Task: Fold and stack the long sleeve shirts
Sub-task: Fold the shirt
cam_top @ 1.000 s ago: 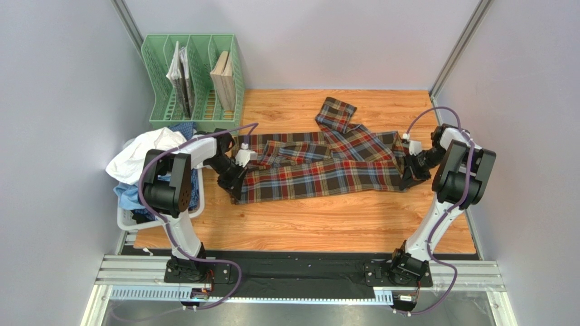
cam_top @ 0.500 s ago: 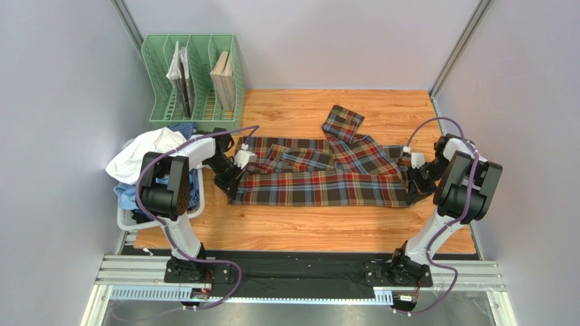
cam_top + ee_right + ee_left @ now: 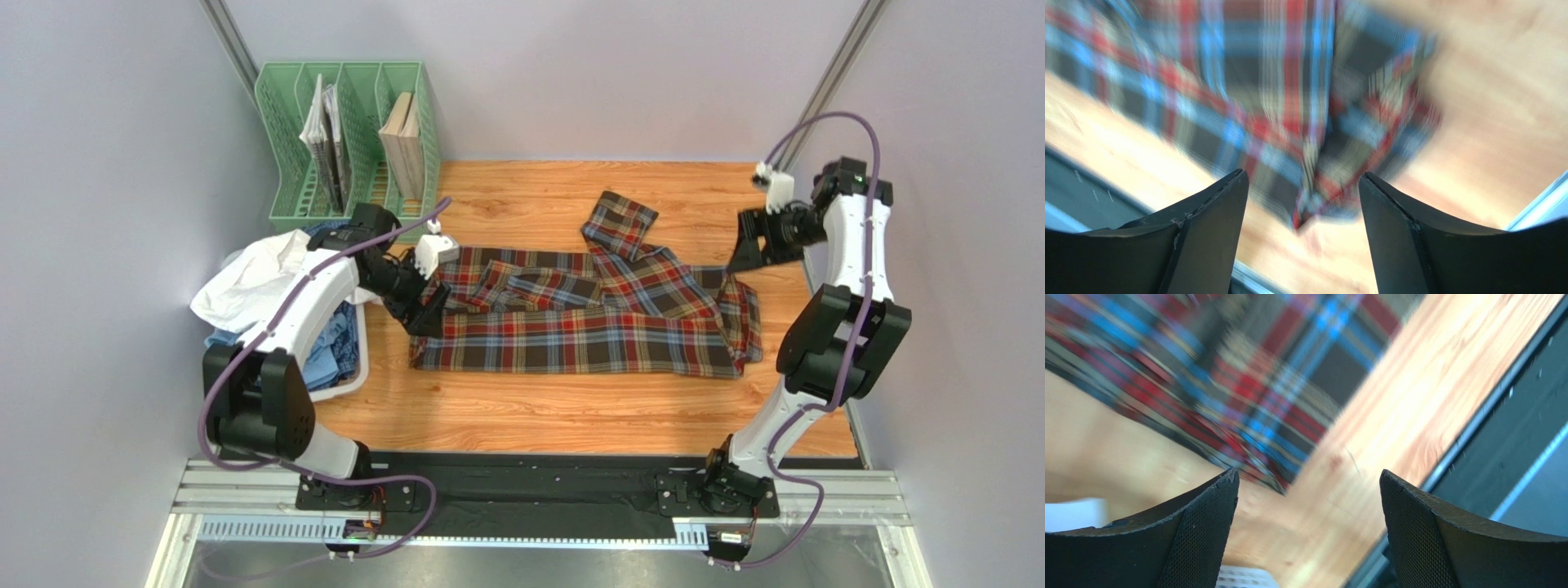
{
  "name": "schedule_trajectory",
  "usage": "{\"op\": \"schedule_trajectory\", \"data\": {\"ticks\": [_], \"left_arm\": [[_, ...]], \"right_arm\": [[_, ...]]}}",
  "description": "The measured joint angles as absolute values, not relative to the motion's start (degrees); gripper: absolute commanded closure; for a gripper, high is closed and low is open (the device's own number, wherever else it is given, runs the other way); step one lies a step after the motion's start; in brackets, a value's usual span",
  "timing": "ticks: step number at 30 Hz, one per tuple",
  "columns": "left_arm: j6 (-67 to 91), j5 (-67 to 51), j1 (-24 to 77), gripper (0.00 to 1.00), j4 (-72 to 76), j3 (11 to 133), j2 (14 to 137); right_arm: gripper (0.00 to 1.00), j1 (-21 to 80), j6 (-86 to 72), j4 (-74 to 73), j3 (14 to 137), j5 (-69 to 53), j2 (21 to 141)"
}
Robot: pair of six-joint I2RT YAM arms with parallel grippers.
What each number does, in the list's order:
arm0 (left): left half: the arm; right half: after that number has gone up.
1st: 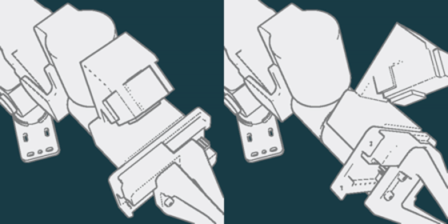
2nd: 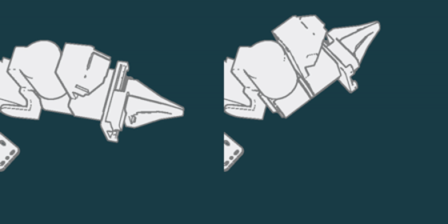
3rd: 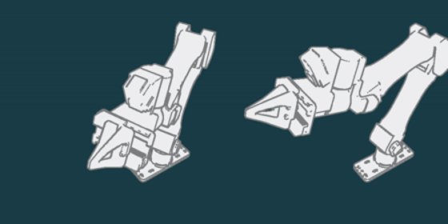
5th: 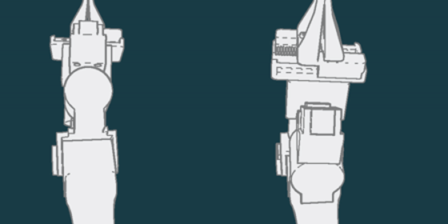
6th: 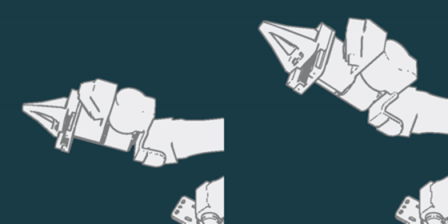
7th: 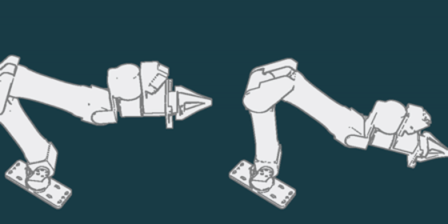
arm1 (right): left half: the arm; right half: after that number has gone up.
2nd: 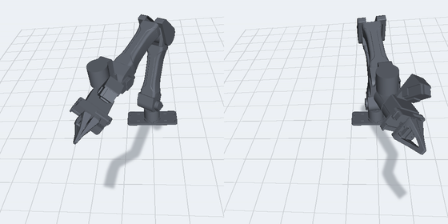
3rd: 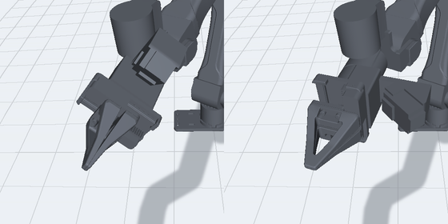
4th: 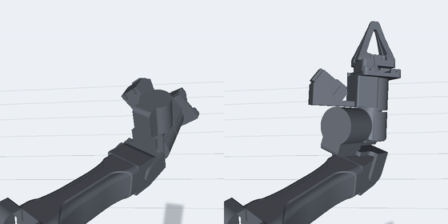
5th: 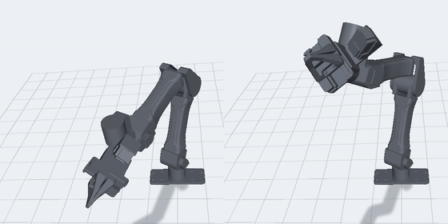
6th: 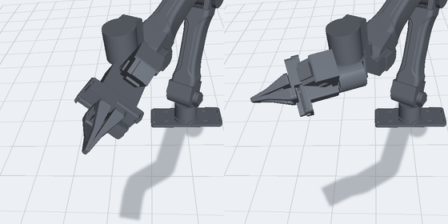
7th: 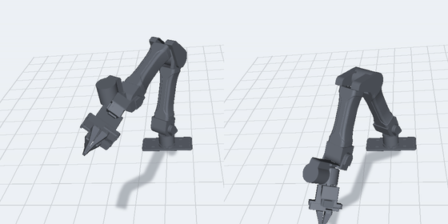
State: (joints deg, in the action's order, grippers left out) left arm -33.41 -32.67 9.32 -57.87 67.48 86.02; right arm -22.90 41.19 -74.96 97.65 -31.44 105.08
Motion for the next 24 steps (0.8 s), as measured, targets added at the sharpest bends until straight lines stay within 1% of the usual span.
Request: {"op": "schedule_trajectory", "data": {"ticks": [1, 5, 6, 10, 13, 17, 24], "left_arm": [[-33.32, -33.41, 9.32, 0.06, -56.66, 68.12, 84.38], [-32.23, -35.18, 9.32, 0.03, -50.28, 69.12, 79.00], [-31.94, -35.11, 9.32, 0.01, -48.99, 69.21, 78.17], [-30.94, -34.41, 9.32, 0.01, -46.54, 72.03, 77.28], [-30.96, -33.74, 9.30, 0.01, -46.26, 74.48, 77.28], [-30.94, -33.56, 9.28, 0.01, -46.19, 75.50, 77.28], [-30.87, -33.54, 9.28, 0.01, -46.41, 75.48, 77.36]], "right_arm": [[0.29, -21.30, 38.09, -73.08, 99.74, -32.60, 105.01], [0.31, -12.95, 25.76, -63.44, 107.07, -33.39, 108.75], [0.32, -11.38, 23.62, -61.45, 109.25, -33.08, 110.69], [0.32, -4.89, 15.44, -52.73, 120.20, -28.12, 122.69], [0.32, -1.96, 11.70, -49.28, 125.56, -23.44, 130.41], [0.30, 0.12, 8.08, -45.69, 126.52, -17.26, 136.35], [0.30, 0.56, 3.53, -42.22, 127.96, -11.44, 140.81]]}}
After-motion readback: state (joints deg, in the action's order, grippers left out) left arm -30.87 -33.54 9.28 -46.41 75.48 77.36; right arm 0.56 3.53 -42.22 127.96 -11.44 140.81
